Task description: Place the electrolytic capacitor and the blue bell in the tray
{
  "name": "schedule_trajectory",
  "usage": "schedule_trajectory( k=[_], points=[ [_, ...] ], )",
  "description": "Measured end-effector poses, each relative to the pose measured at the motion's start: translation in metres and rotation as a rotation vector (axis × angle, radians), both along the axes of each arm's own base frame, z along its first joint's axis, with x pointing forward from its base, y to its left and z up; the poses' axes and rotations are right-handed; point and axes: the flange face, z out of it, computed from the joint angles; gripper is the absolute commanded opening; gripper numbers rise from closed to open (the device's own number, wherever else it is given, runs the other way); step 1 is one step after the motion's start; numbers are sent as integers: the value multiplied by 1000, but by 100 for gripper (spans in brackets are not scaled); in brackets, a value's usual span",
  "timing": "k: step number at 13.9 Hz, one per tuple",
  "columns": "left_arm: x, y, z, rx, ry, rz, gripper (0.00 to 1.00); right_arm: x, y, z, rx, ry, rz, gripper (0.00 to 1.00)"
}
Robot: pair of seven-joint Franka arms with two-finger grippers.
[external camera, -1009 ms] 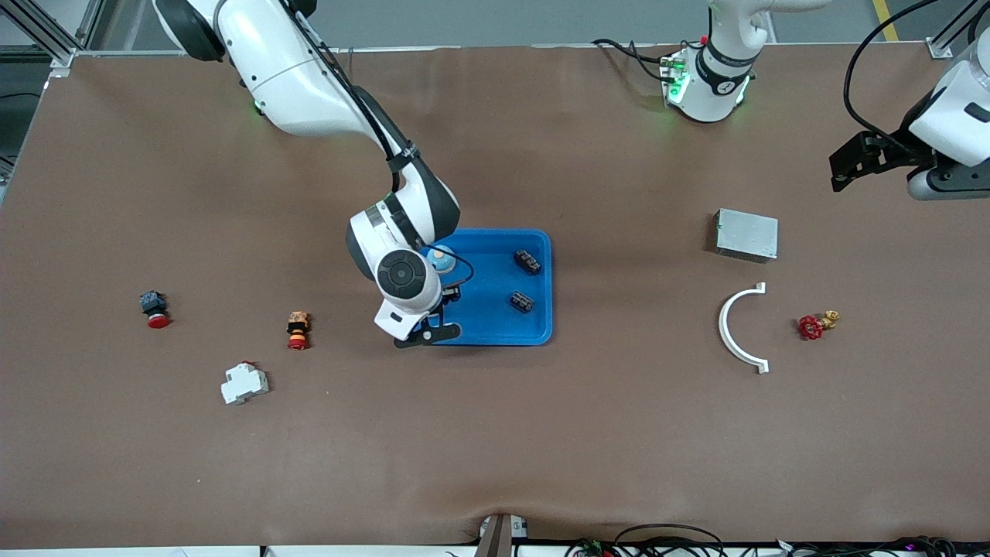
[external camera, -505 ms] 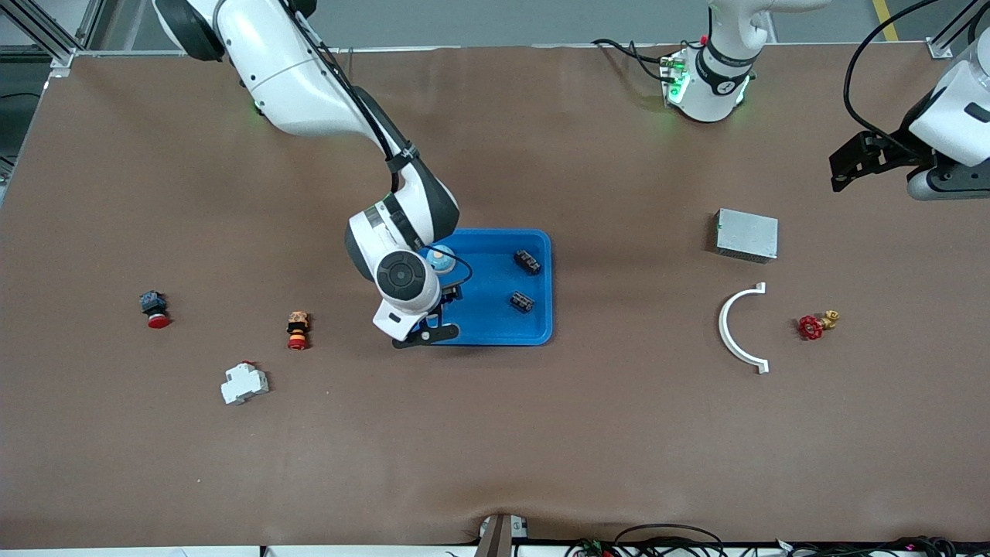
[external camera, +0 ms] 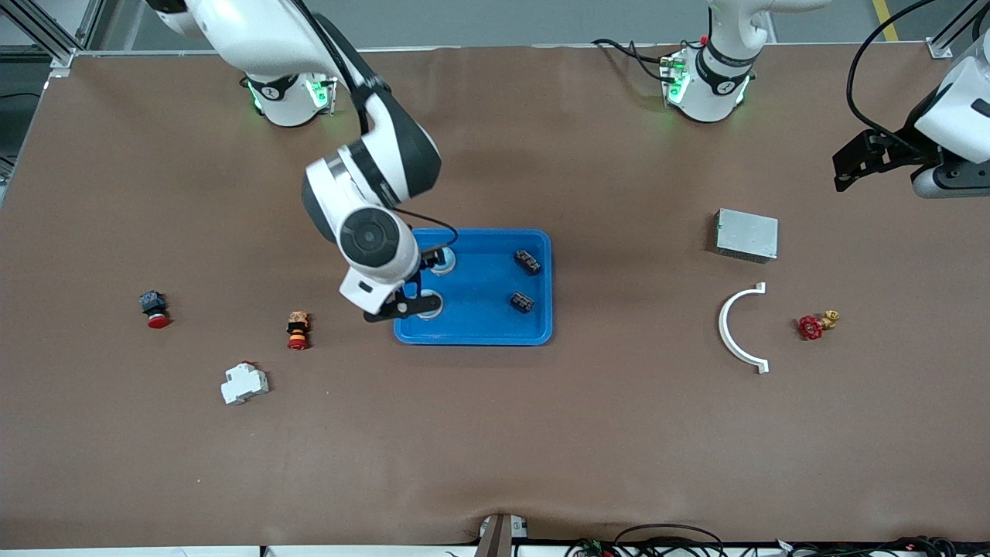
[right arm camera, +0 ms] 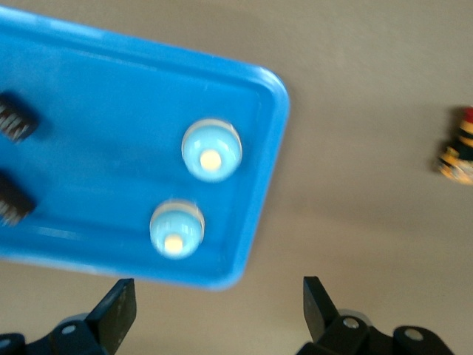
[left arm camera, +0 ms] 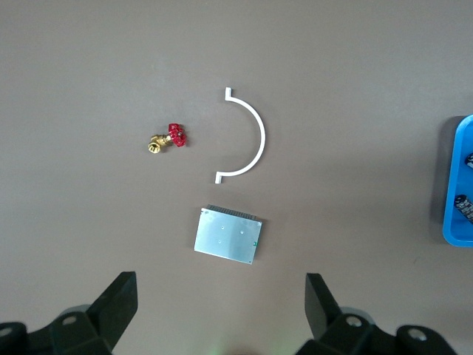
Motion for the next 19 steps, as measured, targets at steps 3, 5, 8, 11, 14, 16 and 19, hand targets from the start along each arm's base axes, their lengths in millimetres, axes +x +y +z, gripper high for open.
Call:
schedule_trajectory(
  k=[3,5,8,11,14,16,19],
  points=[
    [0,-1,0,-6,1,-1,100,-10,-22,57,3,9,-12,100],
    [0,-2,-1,-15,4,-1,100,-12,-48,90,20,6,-6,100],
    [-1,-3,-5,-15,14,-3,100,-6,-127,125,72,-7,26,100],
    [-1,-4,-7,-15,18,-4,100,-3,-221,146,106,-23,-28,100],
    [-1,-6,-7,-15,18,-8,100,-1,-290,157,113,-40,-129,100],
    [-1,-8,-7,-15,18,-11,100,2,-319,160,120,-52,-153,100],
    [-1,-8,-7,-15,19,-12,100,5,-340,172,133,-91,-110,100]
  ],
)
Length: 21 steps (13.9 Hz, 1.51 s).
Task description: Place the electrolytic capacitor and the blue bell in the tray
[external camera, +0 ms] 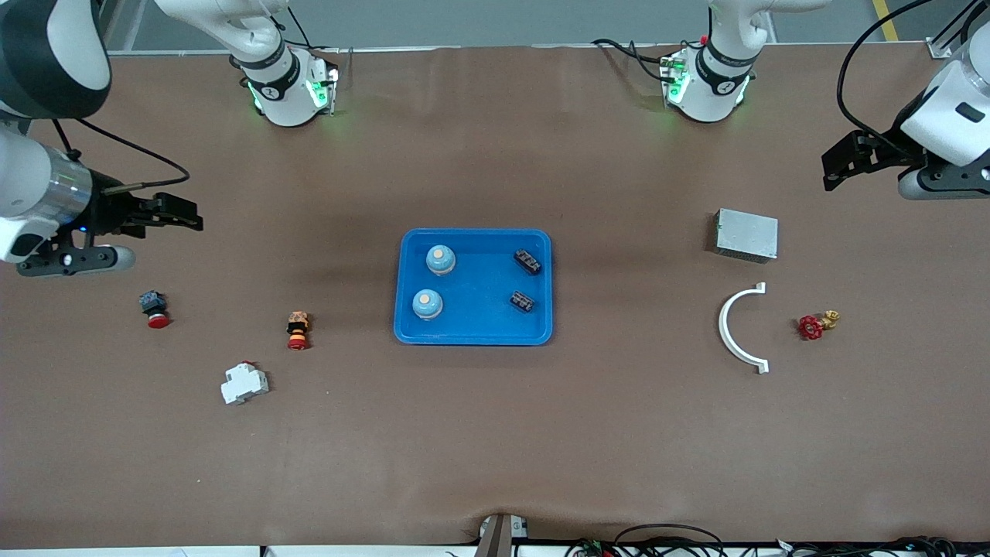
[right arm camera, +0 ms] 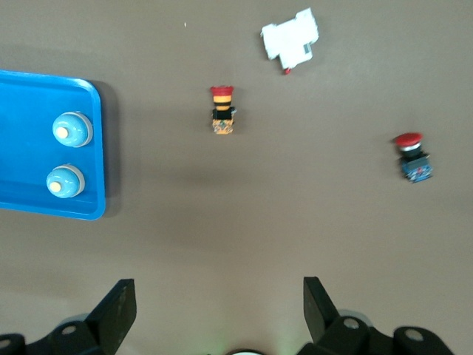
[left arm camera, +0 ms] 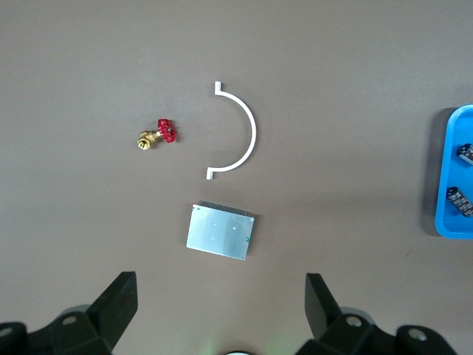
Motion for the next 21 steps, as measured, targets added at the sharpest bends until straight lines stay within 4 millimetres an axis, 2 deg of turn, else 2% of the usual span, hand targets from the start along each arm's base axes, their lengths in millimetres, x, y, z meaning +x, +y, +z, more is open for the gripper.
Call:
schedule_trajectory(
  k=[4,7,9,21],
  points=[
    [0,-1,0,0,0,-3,100,5,-22,14,-17,-49,-31,100],
    [0,-3,0,0,-1,-5,100,7,-52,22,-46,-77,-212,100],
    [0,-3,1,0,-2,-6,100,6,-61,27,-53,-73,-282,100],
    [-5,-4,9,-6,-15,-7,100,6,-40,27,-54,-66,-275,100]
  ],
)
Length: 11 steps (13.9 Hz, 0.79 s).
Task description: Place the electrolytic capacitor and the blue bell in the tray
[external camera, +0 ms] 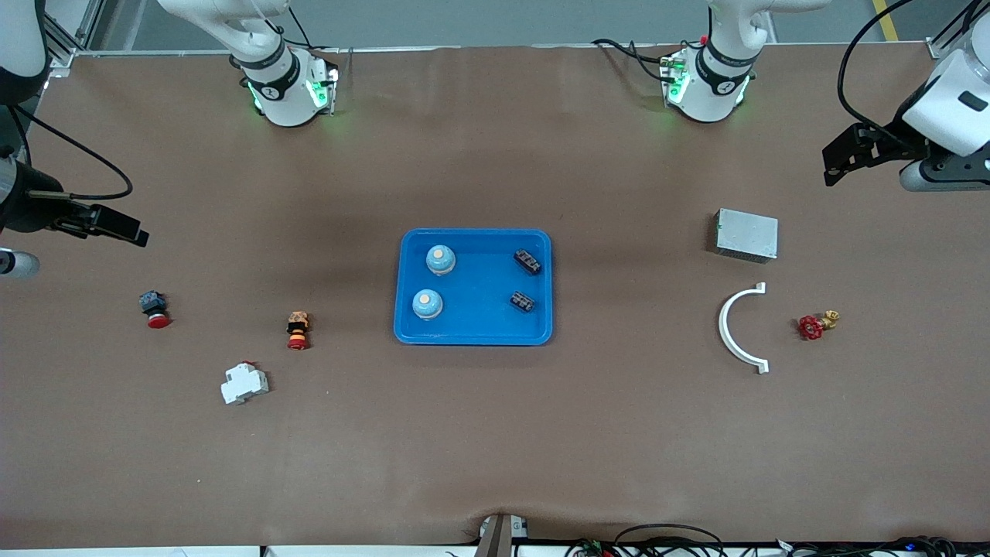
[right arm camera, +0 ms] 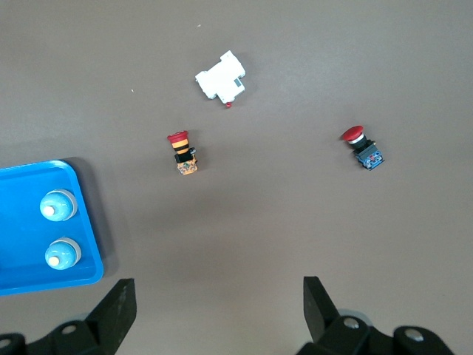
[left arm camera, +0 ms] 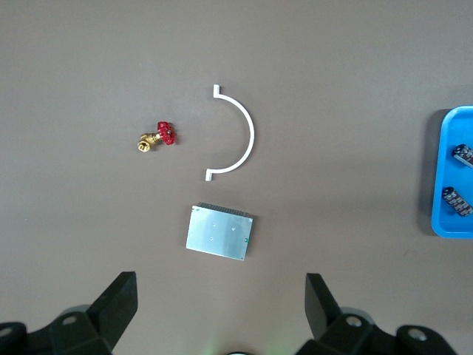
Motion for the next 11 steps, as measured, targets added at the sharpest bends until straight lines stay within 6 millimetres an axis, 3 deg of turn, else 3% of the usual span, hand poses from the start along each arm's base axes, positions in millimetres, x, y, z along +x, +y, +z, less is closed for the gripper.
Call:
schedule_trajectory(
  k=[11],
  points=[
    [0,0,2,-11,-3,2,100,0,6,0,0,-1,8,100]
  ],
)
